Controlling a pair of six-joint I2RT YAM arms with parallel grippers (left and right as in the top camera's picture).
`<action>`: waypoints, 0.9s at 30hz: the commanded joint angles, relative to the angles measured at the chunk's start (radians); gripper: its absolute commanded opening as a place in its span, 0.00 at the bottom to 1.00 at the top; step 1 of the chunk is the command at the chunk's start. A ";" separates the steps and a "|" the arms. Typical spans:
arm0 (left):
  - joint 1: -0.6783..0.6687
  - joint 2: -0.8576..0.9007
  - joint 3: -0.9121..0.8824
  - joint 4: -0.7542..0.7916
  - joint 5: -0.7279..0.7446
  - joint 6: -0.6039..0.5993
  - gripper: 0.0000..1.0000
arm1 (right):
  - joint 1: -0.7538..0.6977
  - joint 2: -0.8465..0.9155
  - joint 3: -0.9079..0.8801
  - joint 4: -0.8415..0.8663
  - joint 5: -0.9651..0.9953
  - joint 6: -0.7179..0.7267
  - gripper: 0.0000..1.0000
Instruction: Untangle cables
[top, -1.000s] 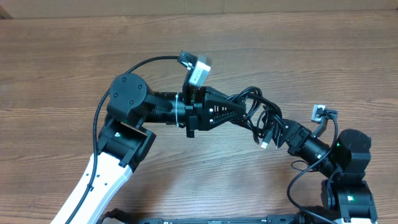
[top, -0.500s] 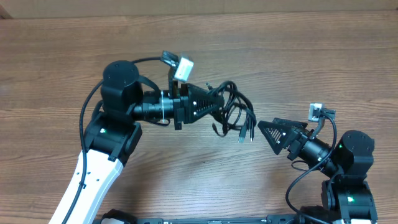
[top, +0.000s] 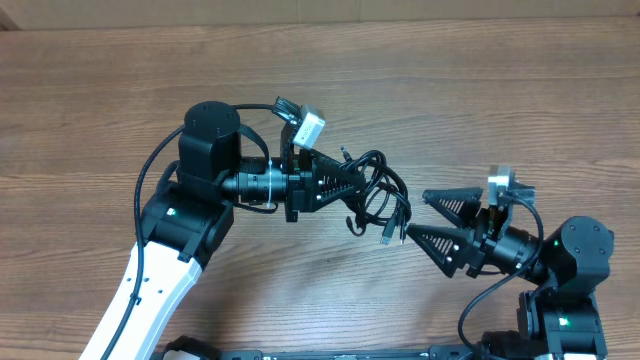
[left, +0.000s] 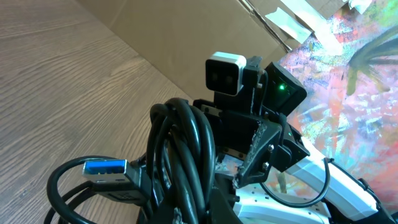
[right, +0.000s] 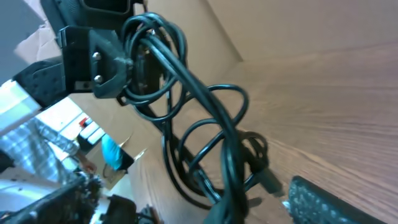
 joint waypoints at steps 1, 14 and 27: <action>-0.003 -0.022 0.024 0.013 0.009 -0.005 0.04 | -0.006 -0.008 -0.004 0.022 -0.102 -0.074 0.88; -0.043 -0.023 0.024 0.080 0.014 -0.094 0.04 | -0.005 -0.008 -0.004 0.036 -0.168 -0.140 1.00; -0.086 -0.022 0.024 0.188 0.000 -0.168 0.04 | -0.005 -0.008 -0.004 0.036 -0.205 -0.159 1.00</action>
